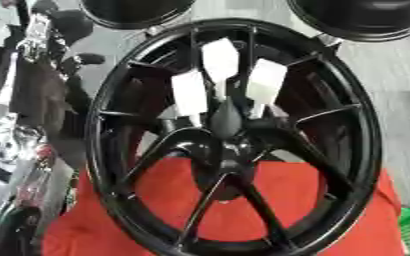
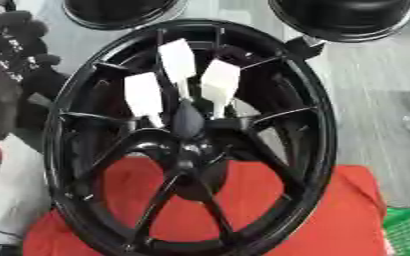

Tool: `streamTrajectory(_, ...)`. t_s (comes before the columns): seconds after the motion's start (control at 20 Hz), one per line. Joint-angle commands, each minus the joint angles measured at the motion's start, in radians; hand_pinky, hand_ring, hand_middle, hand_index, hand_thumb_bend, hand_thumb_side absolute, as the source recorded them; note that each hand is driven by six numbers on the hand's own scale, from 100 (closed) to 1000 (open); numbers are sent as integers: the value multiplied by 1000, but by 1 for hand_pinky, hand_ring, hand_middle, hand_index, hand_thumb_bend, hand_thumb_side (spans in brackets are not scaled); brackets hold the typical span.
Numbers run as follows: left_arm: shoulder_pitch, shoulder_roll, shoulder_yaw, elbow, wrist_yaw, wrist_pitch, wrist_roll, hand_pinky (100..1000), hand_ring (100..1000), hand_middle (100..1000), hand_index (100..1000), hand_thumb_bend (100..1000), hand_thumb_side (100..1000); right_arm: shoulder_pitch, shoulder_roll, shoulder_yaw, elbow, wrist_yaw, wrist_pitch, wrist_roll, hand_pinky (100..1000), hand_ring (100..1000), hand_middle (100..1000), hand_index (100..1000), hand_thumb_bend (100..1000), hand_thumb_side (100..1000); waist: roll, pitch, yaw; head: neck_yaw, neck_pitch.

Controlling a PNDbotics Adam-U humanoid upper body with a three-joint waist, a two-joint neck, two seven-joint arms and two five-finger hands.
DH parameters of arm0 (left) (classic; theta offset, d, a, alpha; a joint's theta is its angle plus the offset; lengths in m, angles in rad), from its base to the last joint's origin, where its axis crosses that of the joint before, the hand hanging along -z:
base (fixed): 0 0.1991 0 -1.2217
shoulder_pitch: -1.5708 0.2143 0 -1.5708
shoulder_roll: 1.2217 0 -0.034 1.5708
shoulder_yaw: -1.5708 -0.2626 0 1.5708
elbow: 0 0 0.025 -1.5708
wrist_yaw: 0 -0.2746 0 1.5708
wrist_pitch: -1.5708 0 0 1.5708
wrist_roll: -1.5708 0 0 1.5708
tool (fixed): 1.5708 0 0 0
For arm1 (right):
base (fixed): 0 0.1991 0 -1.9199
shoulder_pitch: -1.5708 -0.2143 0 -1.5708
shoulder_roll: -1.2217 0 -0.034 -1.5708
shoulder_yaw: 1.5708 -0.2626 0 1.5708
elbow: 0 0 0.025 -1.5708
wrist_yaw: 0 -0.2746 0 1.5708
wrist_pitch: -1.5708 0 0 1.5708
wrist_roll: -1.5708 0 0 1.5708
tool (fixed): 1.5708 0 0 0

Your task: Pull the pin out of the wheel hub.

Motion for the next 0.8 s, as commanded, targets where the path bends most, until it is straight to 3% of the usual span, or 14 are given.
streamTrajectory(0.05, -11, 19, 8, -21, -1, -1, -2, 631, 852, 669, 711, 125, 740, -5, -30, -4, -8, -4, -1, 3, 744, 631, 607, 716, 100, 607, -1, -26, 0, -6, -12)
streamTrajectory(0.3, -31, 7, 6, -29, 6, 0, -14, 637, 857, 671, 710, 121, 725, 0, -36, -13, -5, -2, -2, -4, 744, 631, 607, 716, 100, 607, 7, -31, -6, -35, -2)
streamTrajectory(0.45, -61, 47, -1, -53, 17, 12, -34, 642, 865, 679, 716, 100, 706, 9, -42, -16, -4, -1, -2, -9, 743, 629, 607, 716, 100, 606, 11, -39, -2, -52, 9)
streamTrajectory(0.8, -267, 321, -67, -82, 124, 54, -169, 663, 896, 717, 760, 100, 685, 29, -50, -15, 1, 6, -1, -6, 743, 627, 606, 714, 100, 606, 21, -49, 6, -65, 17)
